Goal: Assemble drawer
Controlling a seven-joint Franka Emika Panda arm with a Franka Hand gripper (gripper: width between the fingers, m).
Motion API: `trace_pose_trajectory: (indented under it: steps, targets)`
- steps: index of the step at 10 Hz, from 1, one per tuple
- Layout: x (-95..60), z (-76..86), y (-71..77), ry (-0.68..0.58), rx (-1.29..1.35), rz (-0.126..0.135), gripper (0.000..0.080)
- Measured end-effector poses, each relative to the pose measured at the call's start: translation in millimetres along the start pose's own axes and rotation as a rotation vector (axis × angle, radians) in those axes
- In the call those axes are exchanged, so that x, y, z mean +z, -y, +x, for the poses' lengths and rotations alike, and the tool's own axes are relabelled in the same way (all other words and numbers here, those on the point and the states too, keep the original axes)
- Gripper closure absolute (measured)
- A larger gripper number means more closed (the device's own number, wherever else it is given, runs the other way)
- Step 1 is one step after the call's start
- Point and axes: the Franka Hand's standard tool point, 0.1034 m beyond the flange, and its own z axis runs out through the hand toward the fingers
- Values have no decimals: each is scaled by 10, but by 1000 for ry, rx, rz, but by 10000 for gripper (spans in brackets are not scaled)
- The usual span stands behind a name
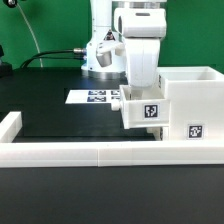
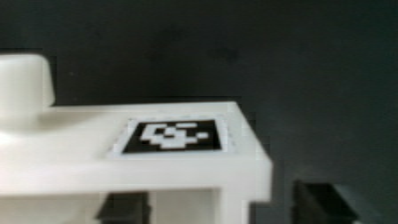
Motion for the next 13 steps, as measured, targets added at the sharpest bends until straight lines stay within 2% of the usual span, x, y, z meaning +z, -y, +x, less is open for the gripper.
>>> trace_pose_trajectory:
  steps: [1,2,5,7,9,11,12,13]
  targets:
    - [-56,-9,-1,5,0,4,265]
    - [-125,-27,-4,11,1,7,186]
    - [-338,-154,-27,28,10,4,151]
    - [-427,-397,-44,36,-32,4,150]
    - [-371,-675,-16,9,-86,13,150]
    - [-230,-754,30,-46,-110,34,150]
    - [-174,-830,0,-109,-96,39,150]
    - [-106,-875,-19,-155,-93,56,150]
